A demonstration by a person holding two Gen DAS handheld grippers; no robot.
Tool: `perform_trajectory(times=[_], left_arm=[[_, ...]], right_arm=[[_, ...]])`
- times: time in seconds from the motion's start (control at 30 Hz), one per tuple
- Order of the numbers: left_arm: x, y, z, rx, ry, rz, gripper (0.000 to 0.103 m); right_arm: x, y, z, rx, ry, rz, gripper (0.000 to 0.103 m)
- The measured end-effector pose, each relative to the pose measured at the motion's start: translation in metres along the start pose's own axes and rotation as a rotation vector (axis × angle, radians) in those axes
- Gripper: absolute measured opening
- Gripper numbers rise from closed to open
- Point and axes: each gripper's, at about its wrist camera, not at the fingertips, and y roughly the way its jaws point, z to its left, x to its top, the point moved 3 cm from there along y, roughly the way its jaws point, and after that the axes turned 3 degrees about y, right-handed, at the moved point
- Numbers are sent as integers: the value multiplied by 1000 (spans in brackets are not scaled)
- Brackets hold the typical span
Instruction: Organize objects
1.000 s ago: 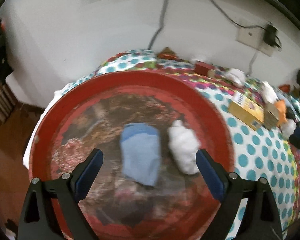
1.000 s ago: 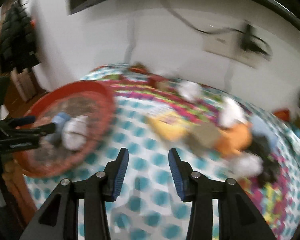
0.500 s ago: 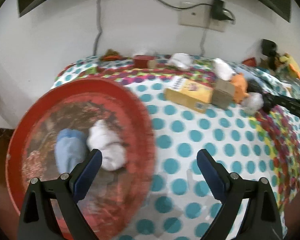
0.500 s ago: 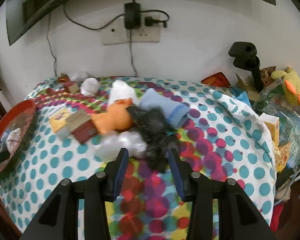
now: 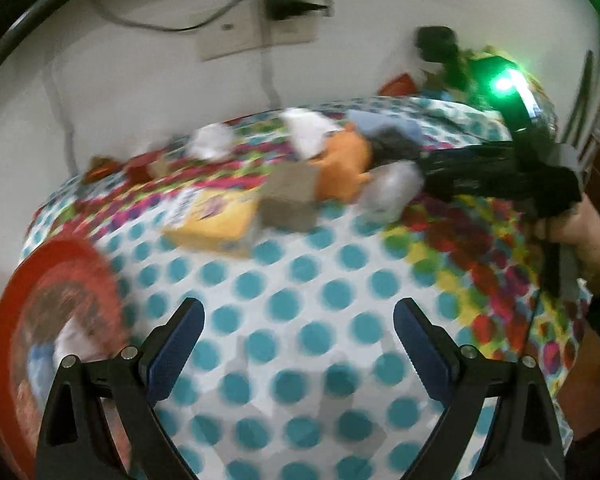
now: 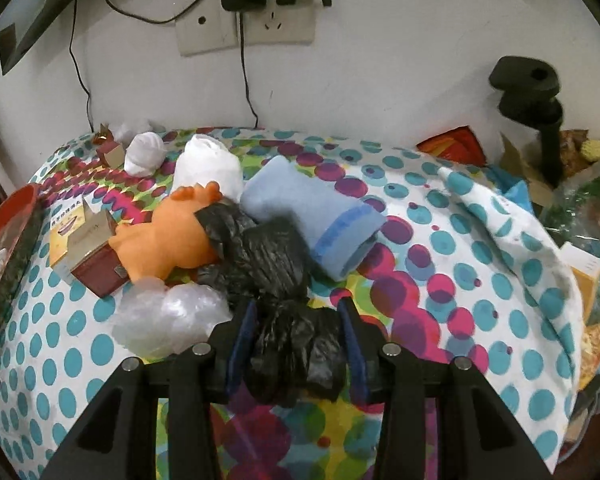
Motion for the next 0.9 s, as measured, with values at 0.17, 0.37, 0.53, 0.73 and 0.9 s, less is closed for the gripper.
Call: perform_trajectory(times=[0.17, 0.37, 0.53, 0.73, 0.9], left_arm=[[25, 19, -36, -77, 69, 1, 95], [42, 37, -62, -137, 131, 5, 95], [51, 51, -69, -144, 148, 28, 95], [62, 60, -74, -164, 147, 35, 95], [67, 74, -78, -169, 145, 57, 95]], right_arm=[[-1, 6, -4, 36, -15, 5, 40], [-2, 8, -7, 74, -30, 13, 39], [-6, 5, -6, 84, -42, 15, 30], [-17, -7, -23, 88, -17, 18, 29], [-31, -19, -38, 51, -7, 10, 29]])
